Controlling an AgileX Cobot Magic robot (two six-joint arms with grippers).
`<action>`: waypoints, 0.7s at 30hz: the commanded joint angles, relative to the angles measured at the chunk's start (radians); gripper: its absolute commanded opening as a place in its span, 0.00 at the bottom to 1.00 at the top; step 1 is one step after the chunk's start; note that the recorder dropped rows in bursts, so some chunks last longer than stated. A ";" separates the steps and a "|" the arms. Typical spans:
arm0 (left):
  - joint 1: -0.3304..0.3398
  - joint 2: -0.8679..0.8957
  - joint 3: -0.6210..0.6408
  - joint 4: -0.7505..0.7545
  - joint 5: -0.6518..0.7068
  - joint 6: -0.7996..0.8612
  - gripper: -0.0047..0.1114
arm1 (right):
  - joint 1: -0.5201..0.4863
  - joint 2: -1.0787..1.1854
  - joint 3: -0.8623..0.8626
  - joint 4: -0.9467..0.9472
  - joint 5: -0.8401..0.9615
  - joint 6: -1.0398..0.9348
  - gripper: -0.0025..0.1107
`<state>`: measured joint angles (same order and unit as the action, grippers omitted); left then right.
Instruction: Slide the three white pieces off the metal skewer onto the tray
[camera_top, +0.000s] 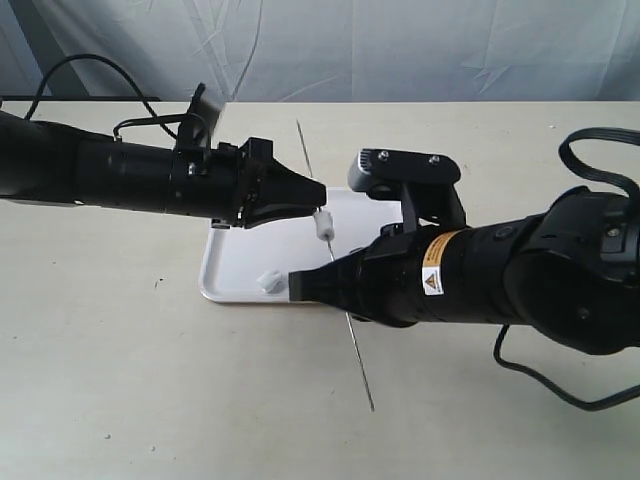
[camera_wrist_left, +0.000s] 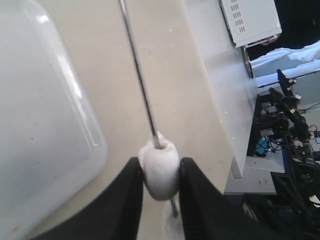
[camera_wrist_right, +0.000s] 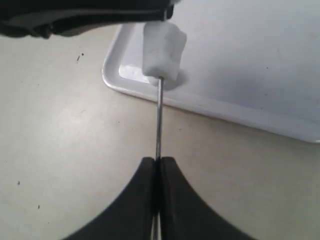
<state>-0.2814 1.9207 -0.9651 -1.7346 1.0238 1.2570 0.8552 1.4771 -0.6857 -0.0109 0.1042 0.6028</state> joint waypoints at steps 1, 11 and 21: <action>-0.006 -0.001 -0.002 -0.010 -0.060 -0.001 0.25 | 0.035 -0.002 0.002 0.001 0.024 -0.003 0.02; -0.006 -0.001 -0.007 -0.010 -0.161 -0.019 0.25 | 0.042 -0.002 0.002 0.039 0.181 -0.017 0.02; -0.006 -0.001 -0.069 -0.010 -0.360 -0.053 0.25 | 0.042 -0.002 0.002 0.064 0.296 -0.028 0.02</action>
<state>-0.2834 1.9207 -1.0103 -1.7292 0.7457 1.2133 0.8962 1.4771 -0.6857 0.0436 0.3260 0.5734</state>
